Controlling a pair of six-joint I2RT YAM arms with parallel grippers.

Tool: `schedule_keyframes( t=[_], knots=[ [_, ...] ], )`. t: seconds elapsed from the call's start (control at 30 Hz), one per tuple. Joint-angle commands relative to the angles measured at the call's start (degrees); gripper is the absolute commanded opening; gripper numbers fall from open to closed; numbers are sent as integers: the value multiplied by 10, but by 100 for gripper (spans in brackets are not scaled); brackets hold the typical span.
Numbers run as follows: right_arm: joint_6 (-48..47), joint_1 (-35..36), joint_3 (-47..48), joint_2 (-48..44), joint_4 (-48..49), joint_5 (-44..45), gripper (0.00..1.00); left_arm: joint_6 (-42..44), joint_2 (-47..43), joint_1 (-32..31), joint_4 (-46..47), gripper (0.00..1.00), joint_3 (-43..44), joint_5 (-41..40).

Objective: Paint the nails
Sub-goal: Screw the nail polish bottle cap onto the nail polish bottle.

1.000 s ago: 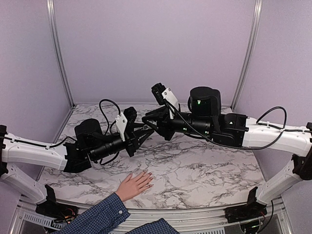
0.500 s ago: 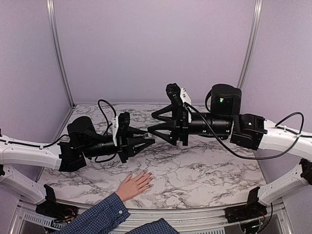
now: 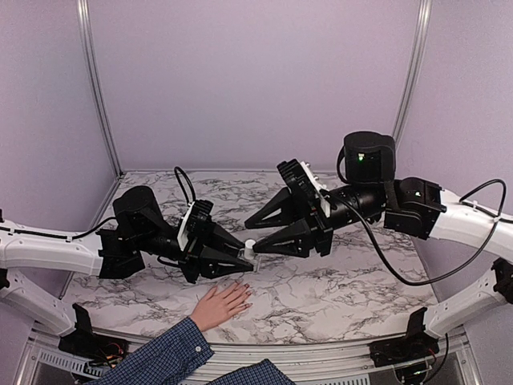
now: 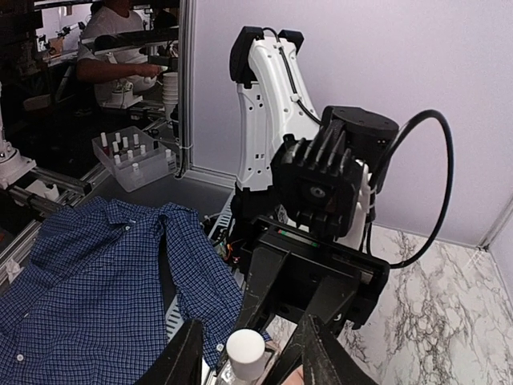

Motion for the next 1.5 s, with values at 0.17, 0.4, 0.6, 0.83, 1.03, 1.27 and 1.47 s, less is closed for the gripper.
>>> schedule_keyframes(
  t=[0.17, 0.4, 0.6, 0.83, 1.03, 1.27, 1.47],
  knots=[
    [-26, 18, 37, 28, -33, -37, 38, -18, 12, 3, -1, 0, 25, 46],
    [-31, 20, 42, 33, -40, -37, 21, -16, 12, 3, -1, 0, 23, 42],
    [-32, 20, 41, 32, -39, -39, 6, -10, 10, 3, -2, 0, 19, 30],
    [-12, 20, 40, 37, -34, -14, 0, 6, -2, 4, -3, 0, 11, -16],
    [1, 20, 37, 35, -27, 4, 0, 20, -16, 5, -3, 0, 0, -73],
    [21, 19, 34, 35, -18, 64, 0, 36, -31, 6, -3, 0, -12, -150],
    [34, 17, 29, 35, -5, 113, 0, 44, -38, 7, -3, 0, -17, -211]
  ],
)
